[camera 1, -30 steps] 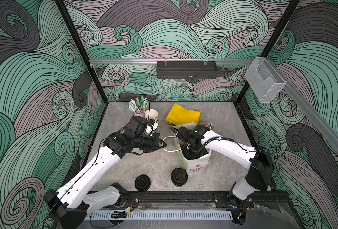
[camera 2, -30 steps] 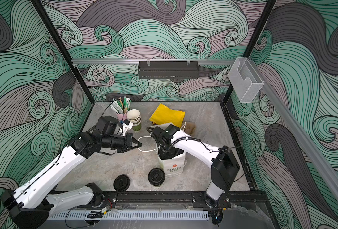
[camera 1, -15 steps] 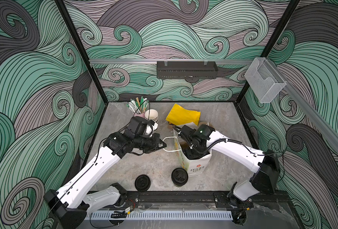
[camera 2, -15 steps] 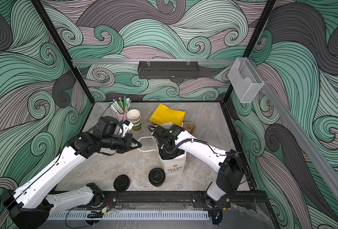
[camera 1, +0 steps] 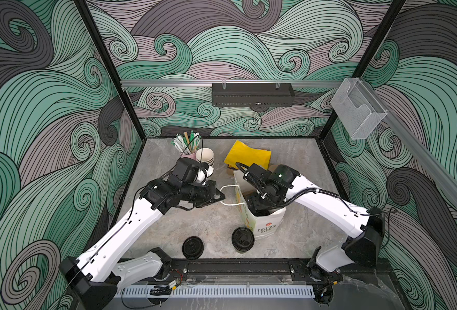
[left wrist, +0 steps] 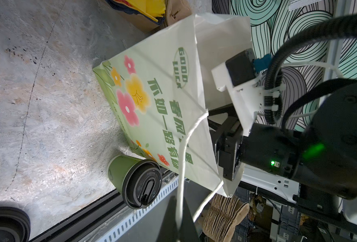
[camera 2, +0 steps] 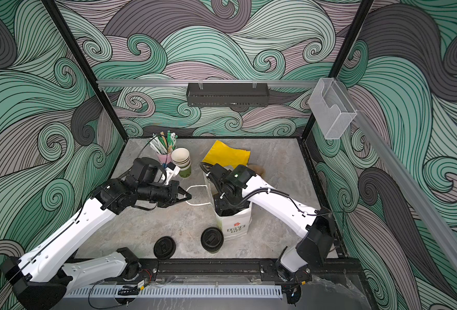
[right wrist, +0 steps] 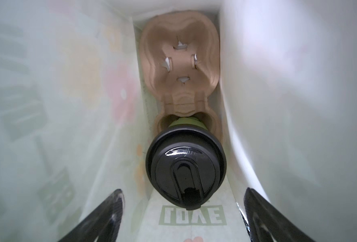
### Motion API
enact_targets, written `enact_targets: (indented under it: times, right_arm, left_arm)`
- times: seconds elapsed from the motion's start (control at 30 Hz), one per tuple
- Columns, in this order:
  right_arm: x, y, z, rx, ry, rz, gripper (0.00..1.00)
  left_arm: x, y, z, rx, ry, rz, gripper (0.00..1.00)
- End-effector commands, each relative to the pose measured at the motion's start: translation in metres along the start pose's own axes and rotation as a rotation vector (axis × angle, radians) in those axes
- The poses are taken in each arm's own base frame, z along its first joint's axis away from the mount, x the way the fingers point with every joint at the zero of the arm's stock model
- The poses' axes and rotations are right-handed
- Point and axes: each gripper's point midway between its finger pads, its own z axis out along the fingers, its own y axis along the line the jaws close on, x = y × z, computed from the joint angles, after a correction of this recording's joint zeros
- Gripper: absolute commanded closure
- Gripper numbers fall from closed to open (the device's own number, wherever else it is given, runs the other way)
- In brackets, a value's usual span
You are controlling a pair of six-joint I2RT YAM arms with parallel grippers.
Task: Pack a coffee takeout order
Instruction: Move the takeout bag to the center of the table.
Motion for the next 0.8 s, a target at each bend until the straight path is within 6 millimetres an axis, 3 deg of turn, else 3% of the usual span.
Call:
enact_targets:
  times: [0.0, 0.57, 0.77]
  right_arm:
    - [-0.009, -0.001, -0.017, -0.006, -0.071, 0.007, 0.11]
    - [-0.045, 0.019, -0.093, -0.128, -0.305, -0.059, 0.09]
    - [-0.05, 0.028, -0.143, -0.234, -0.426, -0.086, 0.14]
  left_arm:
    - [-0.003, -0.008, -0.01, 0.009, -0.025, 0.028, 1.0]
    - [-0.005, -0.009, -0.007, 0.01, -0.021, 0.026, 1.0]
    - [-0.007, -0.011, -0.006, 0.011, -0.02, 0.027, 1.0]
